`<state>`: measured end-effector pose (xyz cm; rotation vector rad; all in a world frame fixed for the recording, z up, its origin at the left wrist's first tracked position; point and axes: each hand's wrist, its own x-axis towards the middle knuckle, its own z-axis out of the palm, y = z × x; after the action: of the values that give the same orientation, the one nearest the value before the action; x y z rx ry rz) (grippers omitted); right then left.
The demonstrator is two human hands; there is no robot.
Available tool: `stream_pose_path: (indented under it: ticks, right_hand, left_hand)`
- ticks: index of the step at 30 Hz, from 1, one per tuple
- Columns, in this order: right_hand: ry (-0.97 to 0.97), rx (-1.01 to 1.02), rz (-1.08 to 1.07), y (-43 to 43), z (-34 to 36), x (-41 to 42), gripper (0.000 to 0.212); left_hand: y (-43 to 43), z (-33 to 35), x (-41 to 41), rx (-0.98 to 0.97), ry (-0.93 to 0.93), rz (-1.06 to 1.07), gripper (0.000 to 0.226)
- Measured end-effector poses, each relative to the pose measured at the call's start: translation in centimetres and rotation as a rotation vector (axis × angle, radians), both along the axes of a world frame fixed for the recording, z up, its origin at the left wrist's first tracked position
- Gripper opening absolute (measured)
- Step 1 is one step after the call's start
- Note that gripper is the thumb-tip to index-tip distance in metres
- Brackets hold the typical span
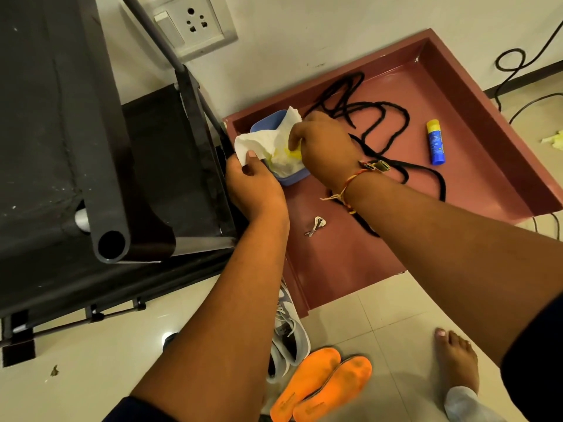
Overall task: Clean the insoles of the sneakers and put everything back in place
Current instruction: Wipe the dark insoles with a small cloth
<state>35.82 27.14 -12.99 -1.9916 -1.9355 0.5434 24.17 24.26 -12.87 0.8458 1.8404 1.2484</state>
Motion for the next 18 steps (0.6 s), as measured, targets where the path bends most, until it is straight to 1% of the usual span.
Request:
stream_pose_path:
  ticks: [1, 3, 4, 6, 8, 11, 14, 16, 18]
  right_hand:
    - [-0.043, -0.014, 0.044, 0.2, 0.0, -0.3, 0.037]
    - [-0.094, -0.005, 0.07, 0.4, -0.2, -0.9, 0.064]
    - [-0.119, -0.006, 0.063, 0.4, -0.2, -1.1, 0.067]
    - [-0.209, -0.013, 0.085, 0.3, -0.4, -1.2, 0.052]
    - [-0.249, 0.015, 0.111, 0.4, -0.6, -1.2, 0.036]
    - [-0.242, 0.028, 0.088, 0.8, -1.1, -1.4, 0.029]
    - [-0.157, 0.063, 0.009, 0.6, -1.6, -1.6, 0.026]
    - [-0.008, 0.07, -0.097, 0.4, -1.6, -1.5, 0.026]
    - [0.187, 0.064, -0.209, 0.2, -1.5, -1.5, 0.024]
  left_hand:
    - [0.1, -0.1, 0.0, 0.002, 0.012, -0.001, 0.03]
    - [0.4, -0.3, -0.1, 0.0, 0.027, -0.008, 0.029]
    - [0.5, -0.4, -0.1, -0.004, 0.031, -0.013, 0.029]
    - [0.6, -0.6, -0.1, -0.02, 0.036, -0.022, 0.027]
    - [0.7, -0.8, -0.1, -0.038, 0.034, -0.022, 0.026]
    - [0.8, -1.1, -0.2, -0.051, 0.026, -0.021, 0.026]
    - [0.6, -1.2, -0.2, -0.06, 0.026, -0.027, 0.027]
    - [0.5, -1.1, -0.1, -0.056, 0.016, -0.024, 0.027]
    - [0.5, -1.0, -0.2, -0.043, 0.008, -0.015, 0.027]
